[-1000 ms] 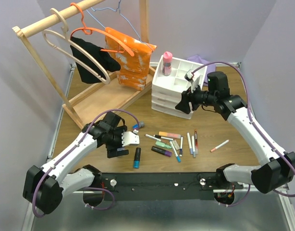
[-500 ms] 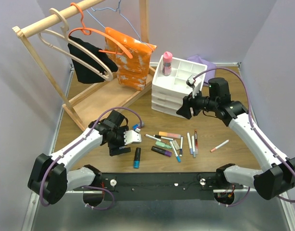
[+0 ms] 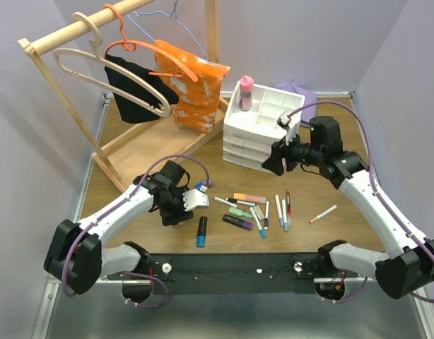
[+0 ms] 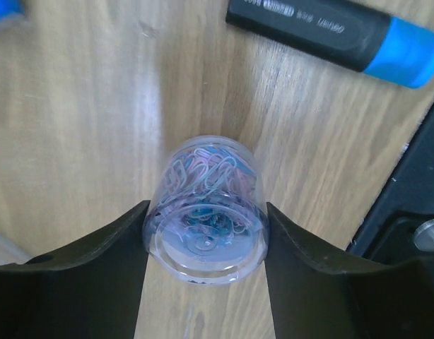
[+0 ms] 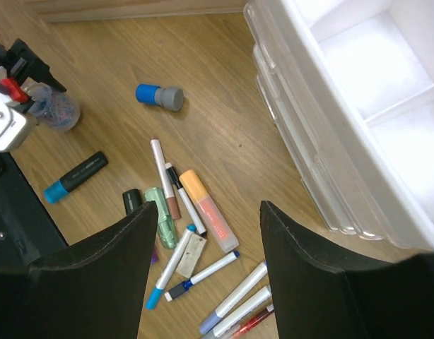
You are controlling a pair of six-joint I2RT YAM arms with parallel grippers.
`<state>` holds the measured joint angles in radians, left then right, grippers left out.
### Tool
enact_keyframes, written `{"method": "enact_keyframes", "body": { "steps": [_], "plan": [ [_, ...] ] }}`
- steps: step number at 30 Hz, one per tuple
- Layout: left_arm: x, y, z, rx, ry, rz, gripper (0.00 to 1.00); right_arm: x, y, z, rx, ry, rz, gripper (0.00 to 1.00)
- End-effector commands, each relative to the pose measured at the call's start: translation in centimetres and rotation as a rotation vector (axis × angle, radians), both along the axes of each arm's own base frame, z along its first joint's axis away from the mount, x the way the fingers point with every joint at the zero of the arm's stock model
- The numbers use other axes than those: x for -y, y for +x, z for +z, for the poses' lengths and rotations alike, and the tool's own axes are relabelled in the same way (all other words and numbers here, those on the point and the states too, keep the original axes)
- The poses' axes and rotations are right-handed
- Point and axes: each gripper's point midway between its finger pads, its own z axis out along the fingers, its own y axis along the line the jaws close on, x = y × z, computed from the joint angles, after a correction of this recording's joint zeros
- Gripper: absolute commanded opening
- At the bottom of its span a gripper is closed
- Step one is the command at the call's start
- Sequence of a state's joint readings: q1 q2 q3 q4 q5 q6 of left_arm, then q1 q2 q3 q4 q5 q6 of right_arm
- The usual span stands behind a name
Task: Sort the stationery into containers
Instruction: Pick up the stationery from the center of the board.
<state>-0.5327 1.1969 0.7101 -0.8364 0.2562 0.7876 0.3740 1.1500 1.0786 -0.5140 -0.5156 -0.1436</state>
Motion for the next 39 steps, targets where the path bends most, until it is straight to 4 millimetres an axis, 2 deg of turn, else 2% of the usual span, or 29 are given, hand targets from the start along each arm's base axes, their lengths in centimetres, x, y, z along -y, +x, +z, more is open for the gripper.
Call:
{"method": "enact_keyframes", "body": {
  "steps": [1, 2, 3, 5, 6, 7, 8, 9, 10, 11, 12, 13, 14, 15, 17, 18, 19, 20, 21, 22, 24, 27, 30, 31, 36, 39],
  "plan": [
    [3.4, 1.5, 7.5, 0.071, -0.17, -0.021, 0.5, 0.5, 0.7, 3.9, -0.013, 0.076, -0.107, 0.68],
    [4.2, 1.5, 9.2, 0.072, -0.217, -0.024, 0.49, 0.8, 1.0, 4.4, -0.019, 0.086, -0.124, 0.67],
    [5.1, 2.0, 12.2, 0.1, -0.268, -0.037, 0.47, 0.6, 1.1, 6.1, -0.02, 0.119, -0.135, 0.67],
    [6.8, 1.8, 15.4, 0.099, -0.372, -0.059, 0.4, 0.3, 0.9, 6.6, -0.075, 0.137, -0.135, 0.67],
    [7.8, 2.4, 17.8, 0.127, -0.425, -0.06, 0.36, -0.1, 0.7, 7.4, -0.084, 0.157, -0.119, 0.67],
    [8.4, 2.6, 19.0, 0.136, -0.464, -0.064, 0.29, -0.4, 1.0, 8.5, -0.096, 0.179, -0.122, 0.67],
    [9.0, 2.8, 20.1, 0.148, -0.502, -0.061, 0.09, -0.5, 1.2, 9.3, -0.101, 0.2, -0.124, 0.67],
    [10.2, 3.8, 22.3, 0.204, -0.575, -0.065, 0.01, -0.6, 1.4, 10.0, -0.11, 0.222, -0.121, 0.67],
    [10.7, 4.0, 23.3, 0.21, -0.616, -0.039, 0.0, -0.7, 1.9, 11.9, -0.109, 0.275, -0.138, 0.67],
    [11.1, 4.4, 24.4, 0.237, -0.652, -0.038, 0.0, 0.4, 3.3, 12.2, -0.132, 0.308, -0.182, 0.67],
    [11.9, 5.0, 26.6, 0.305, -0.72, -0.062, 0.0, 0.6, 3.8, 13.1, -0.161, 0.359, -0.173, 0.67],
    [12.2, 5.3, 27.7, 0.319, -0.76, -0.039, 0.0, 1.1, 4.7, 14.3, -0.189, 0.422, -0.206, 0.67],
    [12.5, 5.7, 29.1, 0.352, -0.797, -0.029, 0.0, 2.5, 6.5, 15.3, -0.185, 0.455, -0.254, 0.69],
    [12.9, 6.5, 32.0, 0.447, -0.867, -0.036, 0.0, 3.0, 7.2, 16.2, -0.188, 0.486, -0.268, 0.7],
    [13.0, 7.4, 34.7, 0.517, -0.947, 0.024, 0.0, 3.7, 8.3, 18.5, -0.184, 0.558, -0.27, 0.73],
    [13.3, 8.1, 37.2, 0.612, -1.029, 0.011, 0.0, 3.6, 9.0, 18.5, -0.206, 0.577, -0.269, 0.75],
    [13.5, 8.4, 38.2, 0.649, -1.067, 0.013, 0.0, 2.9, 8.9, 19.7, -0.224, 0.624, -0.22, 0.77],
    [13.7, 8.6, 39.2, 0.66, -1.118, 0.025, 0.0, 2.4, 8.8, 20.3, -0.239, 0.65, -0.18, 0.77],
    [14.2, 9.4, 41.1, 0.718, -1.187, 0.018, 0.0, 2.0, 9.2, 20.1, -0.269, 0.671, -0.155, 0.77],
    [14.5, 9.8, 42.2, 0.726, -1.225, 0.028, 0.0, 1.5, 8.9, 21.0, -0.297, 0.716, -0.106, 0.78],
    [15.4, 11.2, 44.6, 0.704, -1.28, 0.072, 0.0, 1.0, 9.2, 20.6, -0.355, 0.751, -0.071, 0.78],
    [16.5, 12.4, 46.4, 0.691, -1.304, 0.059, 0.0, 0.6, 9.4, 21.0, -0.414, 0.801, -0.02, 0.79],
    [17.5, 14.0, 47.1, 0.643, -1.321, 0.08, 0.0, 0.2, 9.2, 21.7, -0.469, 0.837, 0.043, 0.81],
    [17.7, 14.4, 47.1, 0.629, -1.326, 0.09, 0.0, 0.0, 8.6, 22.2, -0.488, 0.843, 0.087, 0.81],
    [18.8, 15.9, 46.7, 0.614, -1.309, 0.09, 0.0, -0.2, 8.2, 21.3, -0.564, 0.85, 0.142, 0.81],
    [19.1, 16.4, 46.0, 0.603, -1.298, 0.09, 0.0, -0.3, 7.6, 22.0, -0.556, 0.86, 0.164, 0.82]
  ]
}}
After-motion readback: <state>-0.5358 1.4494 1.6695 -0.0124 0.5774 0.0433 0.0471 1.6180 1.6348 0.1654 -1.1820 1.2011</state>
